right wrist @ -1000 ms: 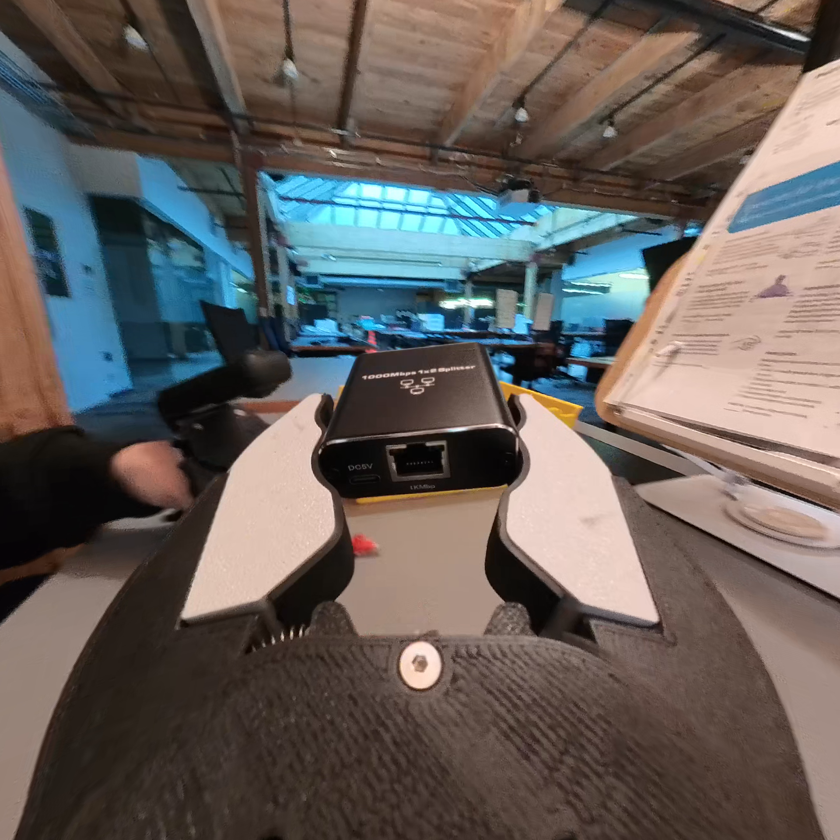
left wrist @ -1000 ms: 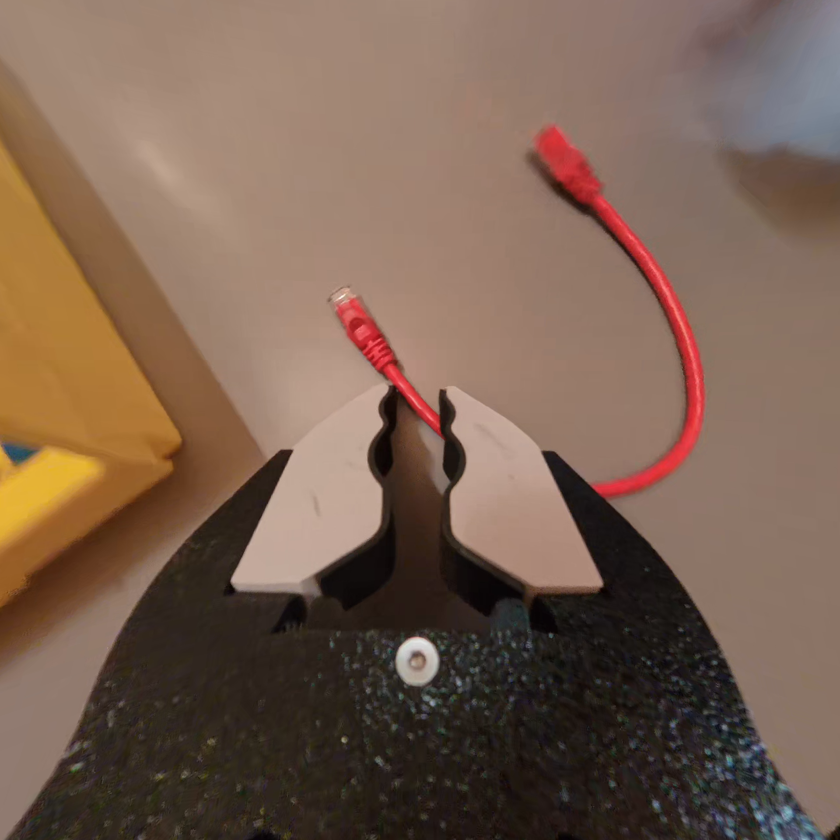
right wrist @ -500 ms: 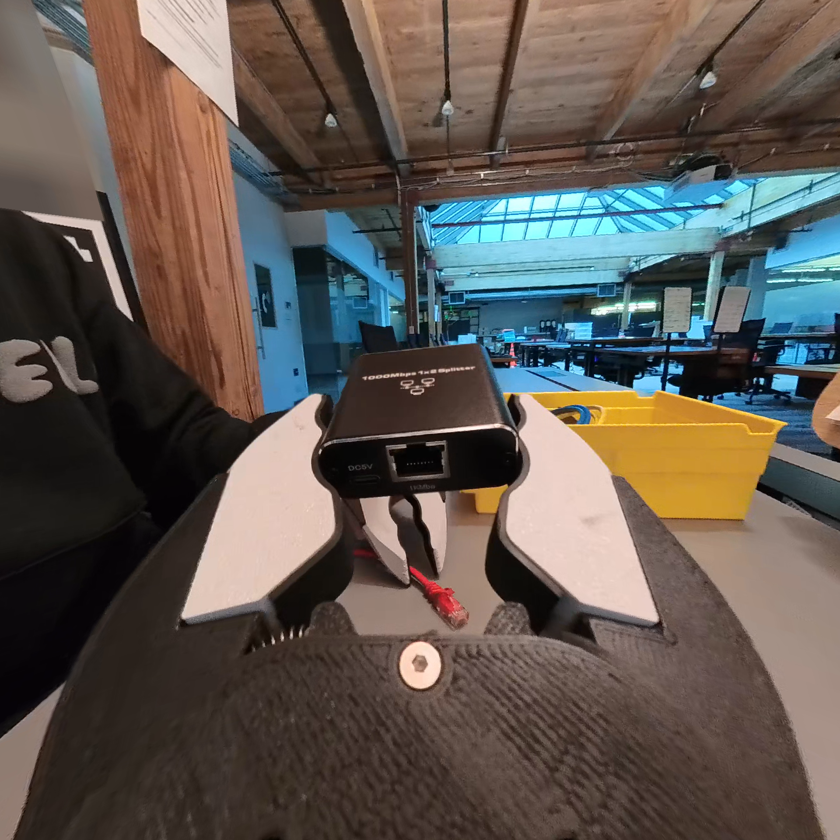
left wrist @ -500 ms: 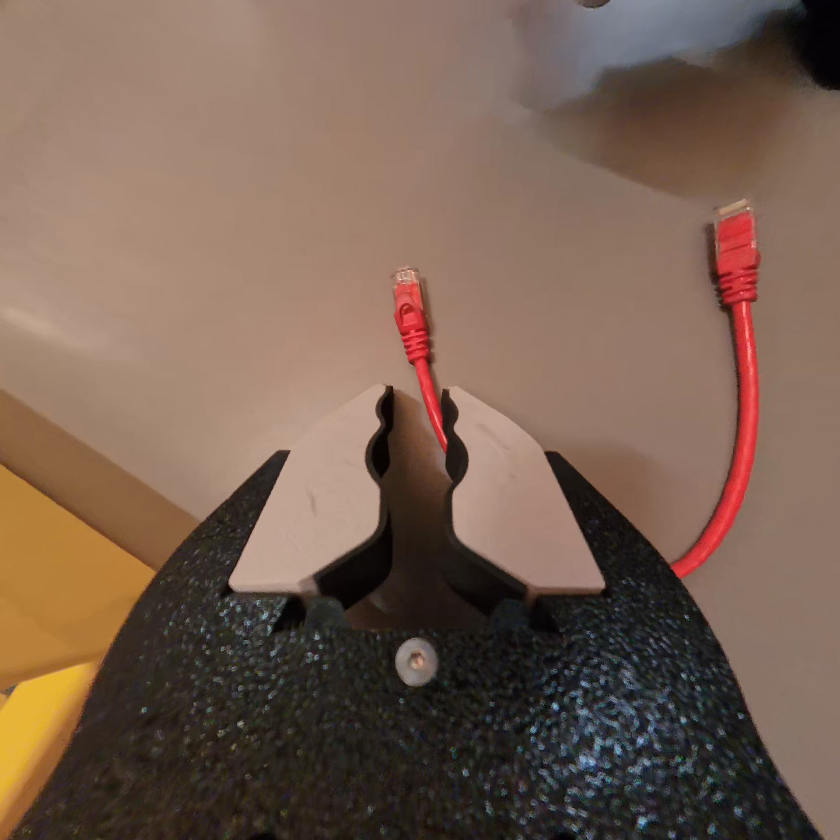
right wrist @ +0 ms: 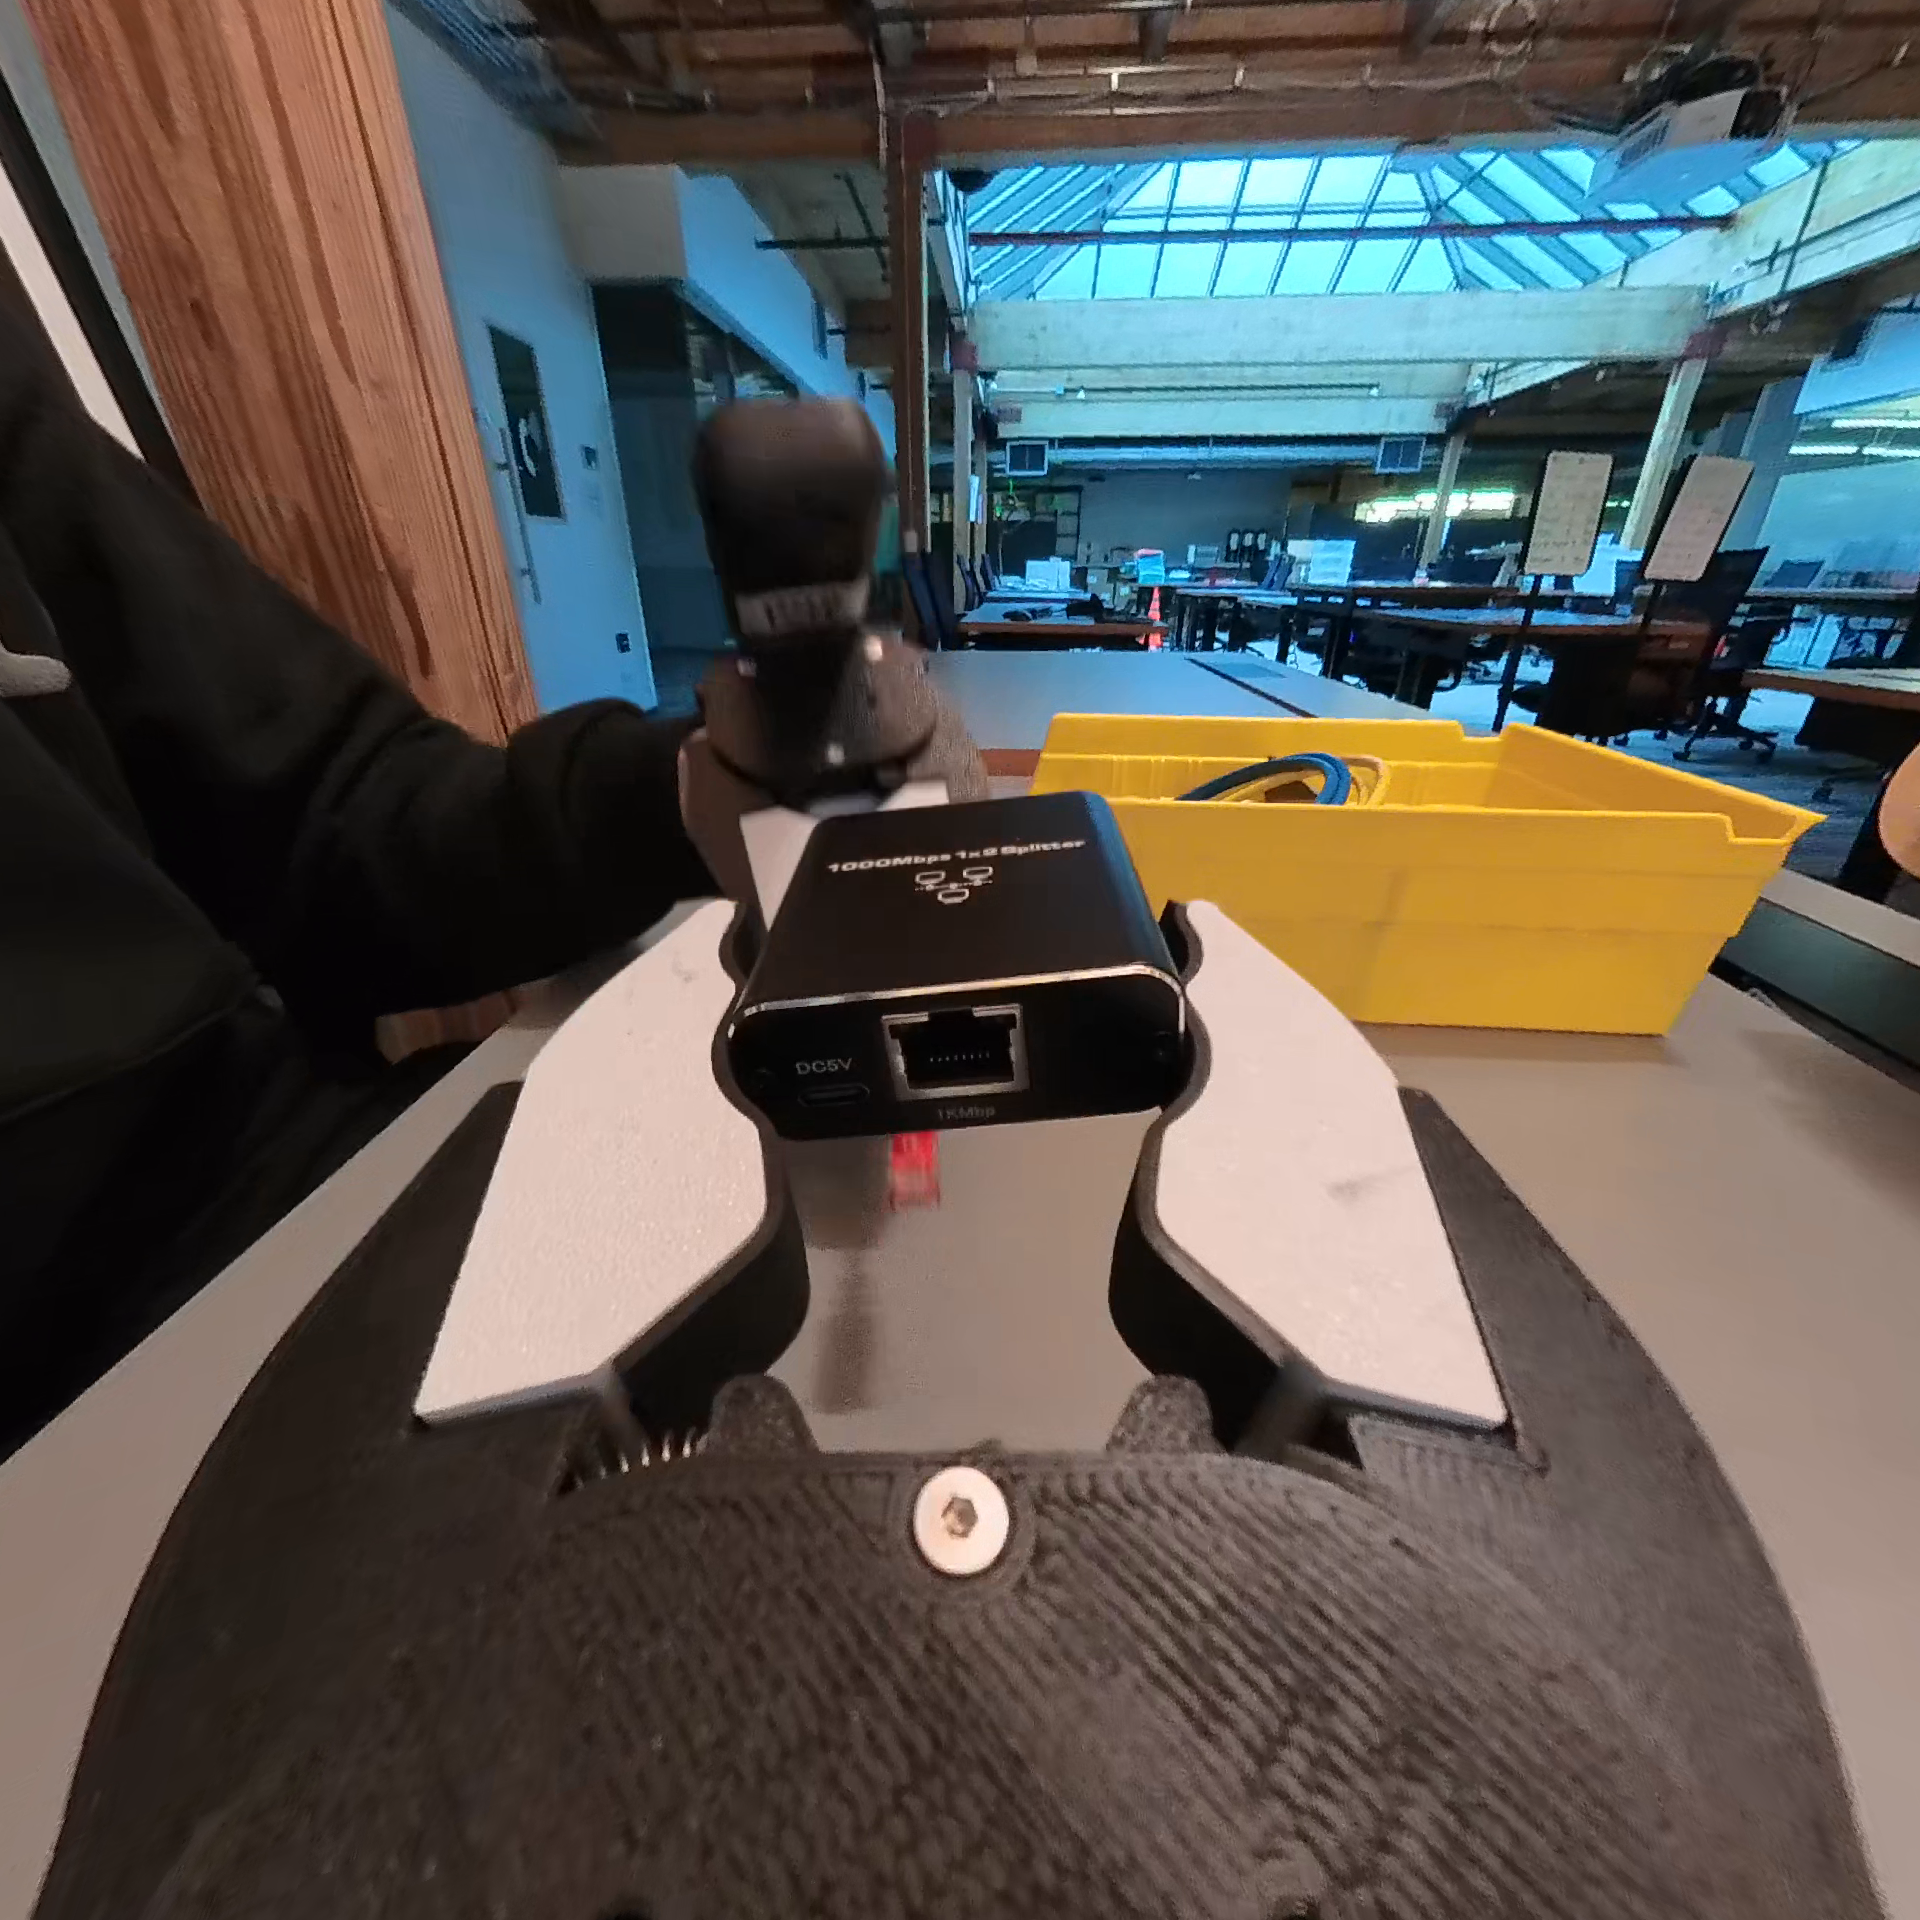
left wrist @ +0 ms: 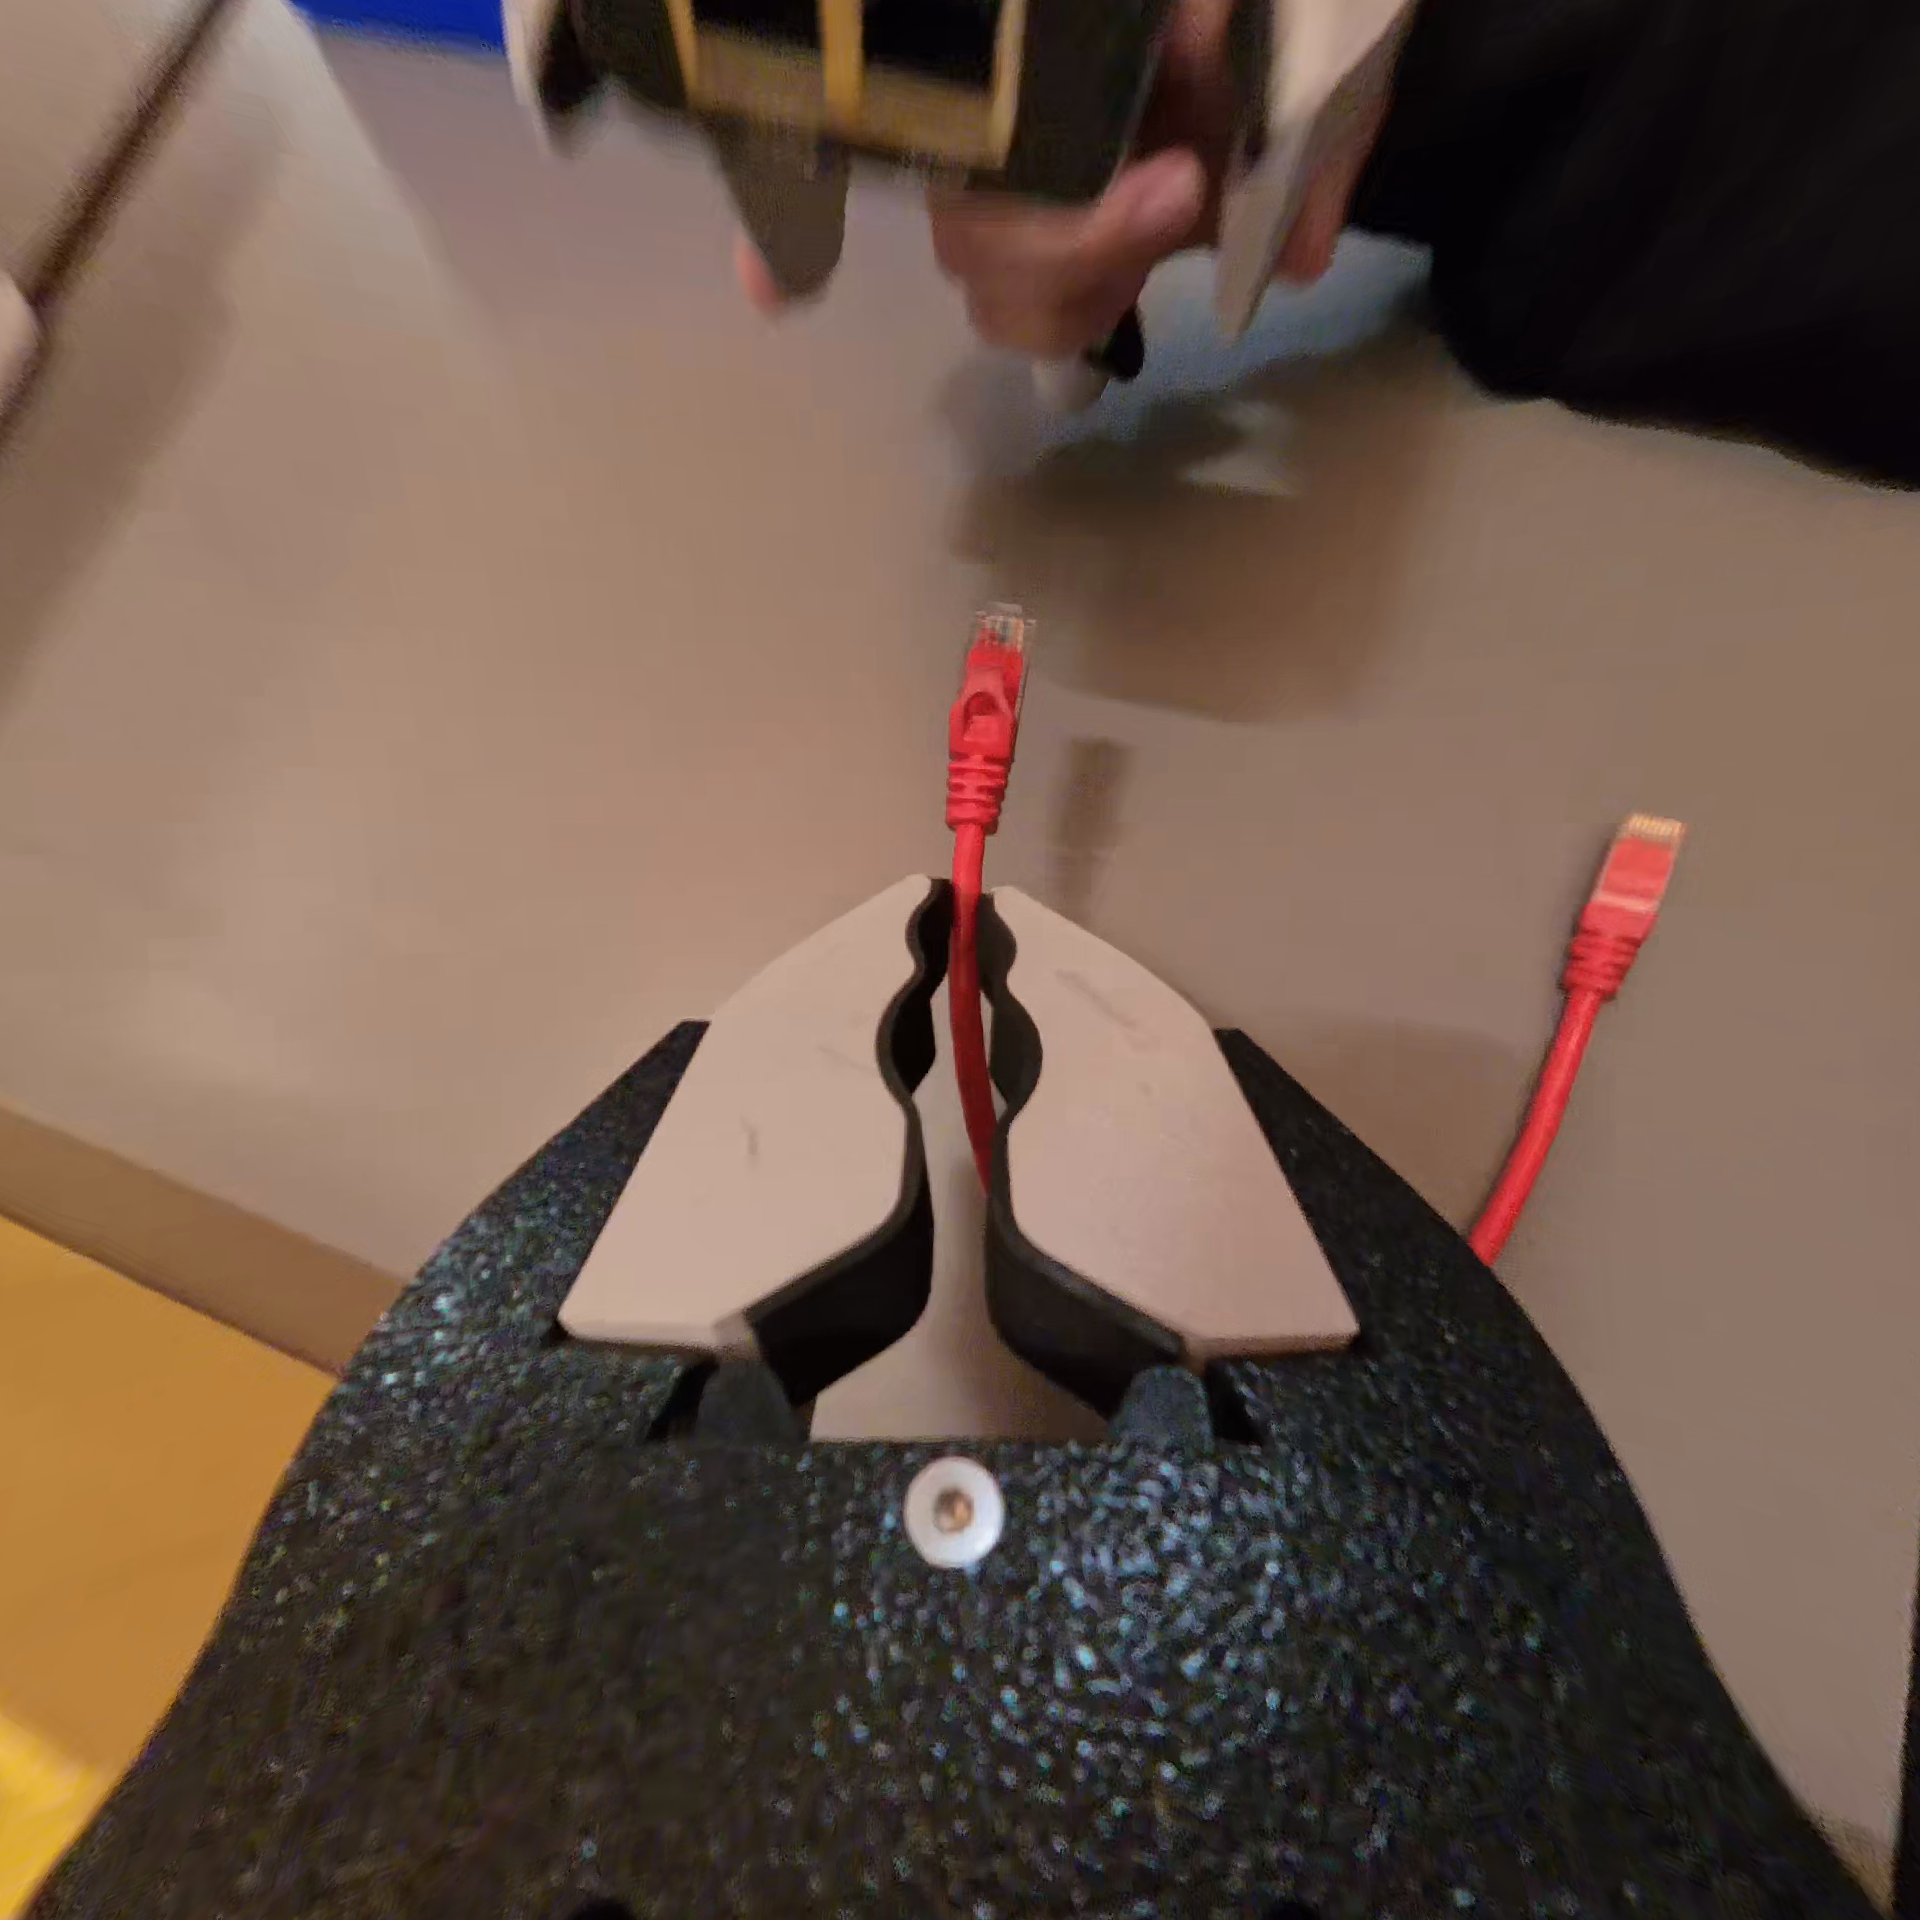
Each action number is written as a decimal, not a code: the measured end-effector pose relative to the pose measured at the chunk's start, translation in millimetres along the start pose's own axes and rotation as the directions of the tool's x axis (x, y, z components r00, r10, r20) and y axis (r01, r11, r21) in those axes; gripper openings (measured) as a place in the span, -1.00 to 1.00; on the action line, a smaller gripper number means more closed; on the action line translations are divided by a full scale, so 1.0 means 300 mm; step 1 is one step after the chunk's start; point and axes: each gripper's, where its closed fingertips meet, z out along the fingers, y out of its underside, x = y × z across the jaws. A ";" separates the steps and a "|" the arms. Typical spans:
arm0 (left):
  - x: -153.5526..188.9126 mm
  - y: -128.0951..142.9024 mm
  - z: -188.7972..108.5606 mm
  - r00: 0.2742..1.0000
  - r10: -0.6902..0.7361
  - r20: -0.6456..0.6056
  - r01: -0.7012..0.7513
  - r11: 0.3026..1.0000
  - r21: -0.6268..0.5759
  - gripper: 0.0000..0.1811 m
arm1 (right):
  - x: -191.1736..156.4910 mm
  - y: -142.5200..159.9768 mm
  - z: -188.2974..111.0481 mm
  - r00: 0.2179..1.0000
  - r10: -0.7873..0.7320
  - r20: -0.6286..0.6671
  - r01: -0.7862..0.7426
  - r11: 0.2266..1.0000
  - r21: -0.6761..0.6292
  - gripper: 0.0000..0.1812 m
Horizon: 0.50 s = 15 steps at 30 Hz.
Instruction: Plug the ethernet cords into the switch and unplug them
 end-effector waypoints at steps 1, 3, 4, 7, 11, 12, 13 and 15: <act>-0.002 -0.031 -0.022 0.999 0.053 0.012 -0.053 0.998 0.017 -0.96 | 0.000 0.005 -0.001 1.000 0.009 0.006 -0.009 1.000 -0.007 -0.18; -0.014 -0.078 -0.066 0.991 0.125 0.053 -0.127 0.992 0.028 -0.96 | 0.000 0.006 -0.006 1.000 0.023 0.012 -0.023 1.000 0.000 -0.18; -0.021 -0.095 -0.087 0.986 0.150 0.073 -0.153 0.988 0.029 -0.96 | -0.001 0.004 -0.009 0.999 0.031 0.017 -0.031 1.000 0.004 -0.18; -0.037 -0.125 -0.137 0.976 0.181 0.118 -0.185 0.982 0.026 -0.96 | -0.005 0.003 -0.014 0.999 0.038 0.027 -0.038 0.999 0.009 -0.18; -0.047 -0.137 -0.171 0.968 0.197 0.156 -0.197 0.980 -0.013 -0.95 | -0.017 0.013 -0.003 0.998 0.038 0.046 -0.038 0.999 -0.009 -0.18; -0.047 -0.139 -0.176 0.966 0.200 0.162 -0.200 0.980 -0.021 -0.95 | -0.017 0.014 0.001 0.999 0.033 0.043 -0.033 0.999 -0.011 -0.18; -0.046 -0.143 -0.179 0.966 0.200 0.163 -0.199 0.980 -0.020 -0.96 | -0.020 0.015 0.003 0.998 0.031 0.048 -0.030 0.999 -0.014 -0.18; -0.042 -0.144 -0.177 0.968 0.200 0.153 -0.198 0.980 -0.027 -0.96 | -0.020 0.019 0.007 0.999 0.026 0.046 -0.025 0.999 -0.022 -0.18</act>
